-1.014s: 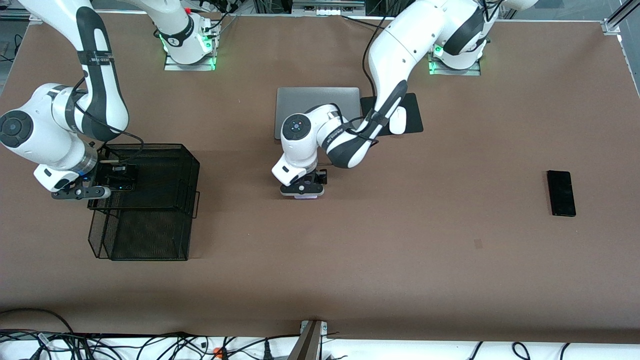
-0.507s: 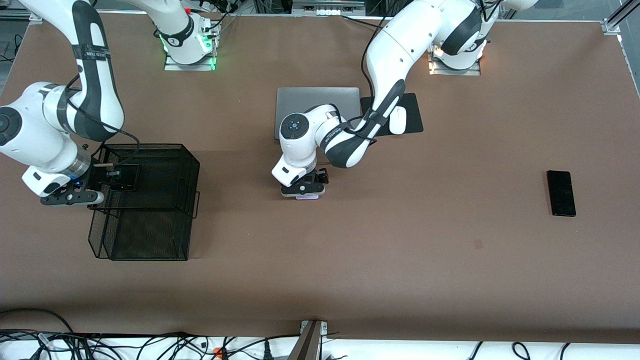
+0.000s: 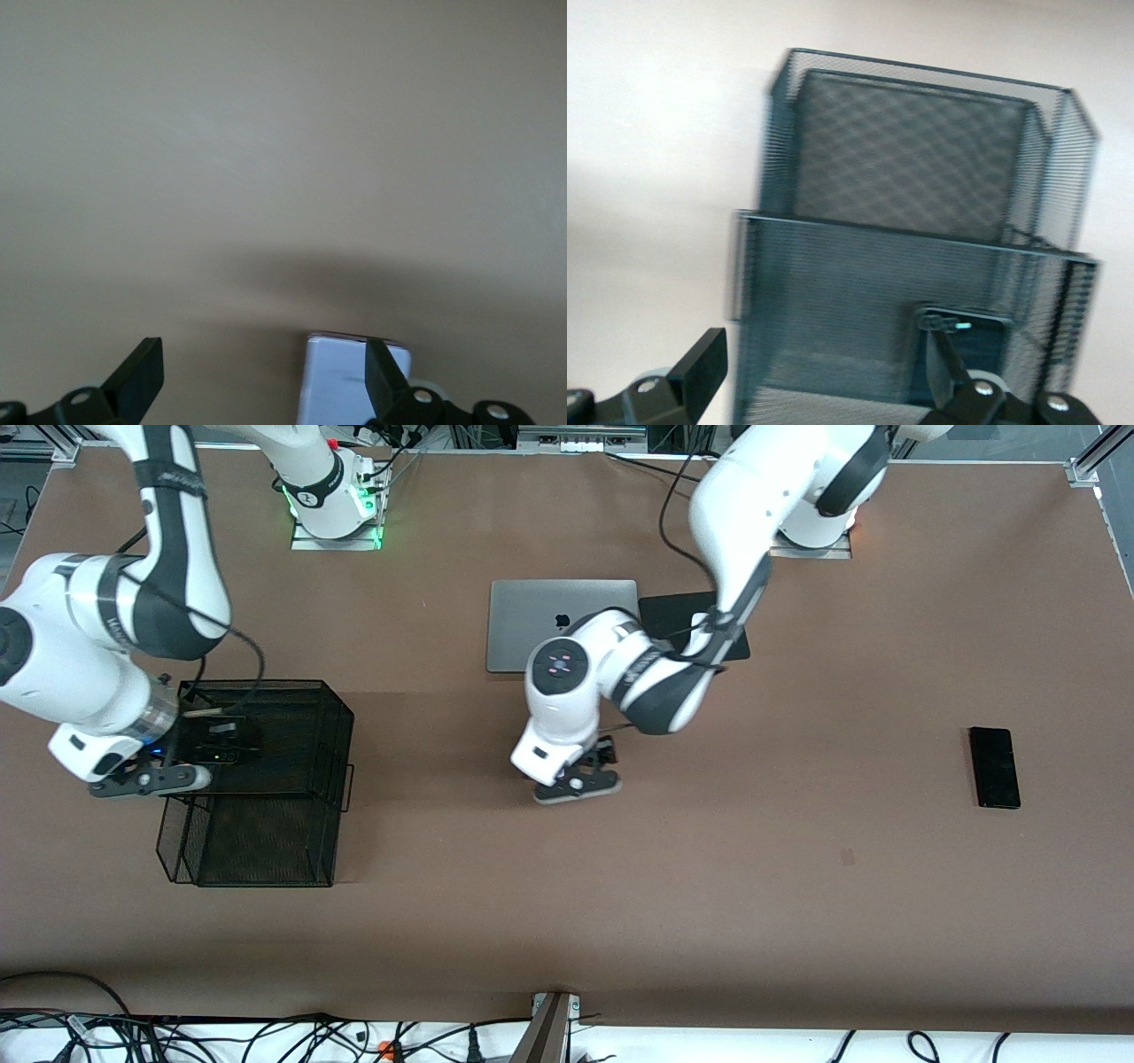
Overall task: Place phones with both arms
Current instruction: 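Release the flip phone in the basket while the left gripper sets down the white phone, then grasp the white phone with the right gripper while the left gripper reaches the black phone, then lift the white phone with the right gripper while the left gripper grasps the black phone, then lower the white phone into the basket while the left gripper carries the black phone, then release the white phone in the basket while the left gripper sets down the black phone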
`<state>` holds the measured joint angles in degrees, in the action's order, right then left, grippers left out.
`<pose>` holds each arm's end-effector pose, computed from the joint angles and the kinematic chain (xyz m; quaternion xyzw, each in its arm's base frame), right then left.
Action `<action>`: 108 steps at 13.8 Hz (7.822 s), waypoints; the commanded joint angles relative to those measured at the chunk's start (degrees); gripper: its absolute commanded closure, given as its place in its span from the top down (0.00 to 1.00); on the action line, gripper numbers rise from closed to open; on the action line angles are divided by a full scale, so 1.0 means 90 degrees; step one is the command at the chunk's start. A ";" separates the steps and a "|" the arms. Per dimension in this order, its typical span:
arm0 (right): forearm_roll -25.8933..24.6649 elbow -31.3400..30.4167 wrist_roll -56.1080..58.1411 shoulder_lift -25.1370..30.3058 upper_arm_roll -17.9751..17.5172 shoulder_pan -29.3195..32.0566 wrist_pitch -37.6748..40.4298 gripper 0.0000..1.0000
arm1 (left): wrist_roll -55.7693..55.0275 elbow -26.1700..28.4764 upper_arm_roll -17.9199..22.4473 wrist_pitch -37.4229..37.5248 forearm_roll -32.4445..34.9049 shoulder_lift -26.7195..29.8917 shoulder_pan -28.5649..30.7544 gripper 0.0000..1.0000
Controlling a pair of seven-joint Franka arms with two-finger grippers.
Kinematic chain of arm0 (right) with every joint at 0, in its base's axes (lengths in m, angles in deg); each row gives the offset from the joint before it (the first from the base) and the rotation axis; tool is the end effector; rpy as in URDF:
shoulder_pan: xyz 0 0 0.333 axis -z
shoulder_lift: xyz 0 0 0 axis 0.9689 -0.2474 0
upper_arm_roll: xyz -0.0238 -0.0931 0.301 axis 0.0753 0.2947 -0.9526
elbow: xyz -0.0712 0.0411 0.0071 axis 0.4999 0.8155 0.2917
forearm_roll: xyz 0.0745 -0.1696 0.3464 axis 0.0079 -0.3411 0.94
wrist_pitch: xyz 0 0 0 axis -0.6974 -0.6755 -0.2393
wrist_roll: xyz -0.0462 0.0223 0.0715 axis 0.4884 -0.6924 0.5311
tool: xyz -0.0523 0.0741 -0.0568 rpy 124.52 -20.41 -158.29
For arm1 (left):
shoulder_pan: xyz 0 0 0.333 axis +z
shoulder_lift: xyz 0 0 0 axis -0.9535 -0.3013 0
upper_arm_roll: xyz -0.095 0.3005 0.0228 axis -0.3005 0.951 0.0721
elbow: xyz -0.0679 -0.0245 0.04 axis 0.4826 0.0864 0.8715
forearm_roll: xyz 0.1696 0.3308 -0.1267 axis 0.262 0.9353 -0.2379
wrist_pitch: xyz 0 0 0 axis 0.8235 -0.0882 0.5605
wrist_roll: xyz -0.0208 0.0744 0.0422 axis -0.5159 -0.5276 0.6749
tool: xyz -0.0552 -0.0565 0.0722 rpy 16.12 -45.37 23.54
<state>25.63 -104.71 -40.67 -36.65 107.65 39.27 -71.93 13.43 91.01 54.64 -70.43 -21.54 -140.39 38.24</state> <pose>0.6324 0.0698 0.4156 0.9978 0.0665 -0.0033 0.0008 0.6233 -0.4766 0.3041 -0.9950 -0.0984 -0.0129 0.0066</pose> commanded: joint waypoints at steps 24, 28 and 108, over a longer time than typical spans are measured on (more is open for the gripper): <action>0.0999 0.1902 -0.4454 -0.3569 -0.1285 -0.2430 -0.2880 0.99 | 0.7569 0.6053 -0.0036 -0.1965 0.0509 0.3519 0.6125 1.00; 0.0989 0.1892 -0.4444 -0.3618 -0.1363 -0.2430 -0.2910 0.99 | 0.7568 0.6766 -0.0046 -0.3371 0.0489 0.3354 0.6876 1.00; 0.2034 0.3201 0.0552 -0.2584 0.1186 0.0062 0.2068 0.95 | 0.0163 0.0644 0.0413 -0.0633 -0.0360 0.0344 0.0352 1.00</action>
<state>44.38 -76.26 -29.07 -62.03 118.80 42.44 -57.11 11.12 94.22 59.35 -79.70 -23.07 -139.38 36.72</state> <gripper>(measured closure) 0.053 0.000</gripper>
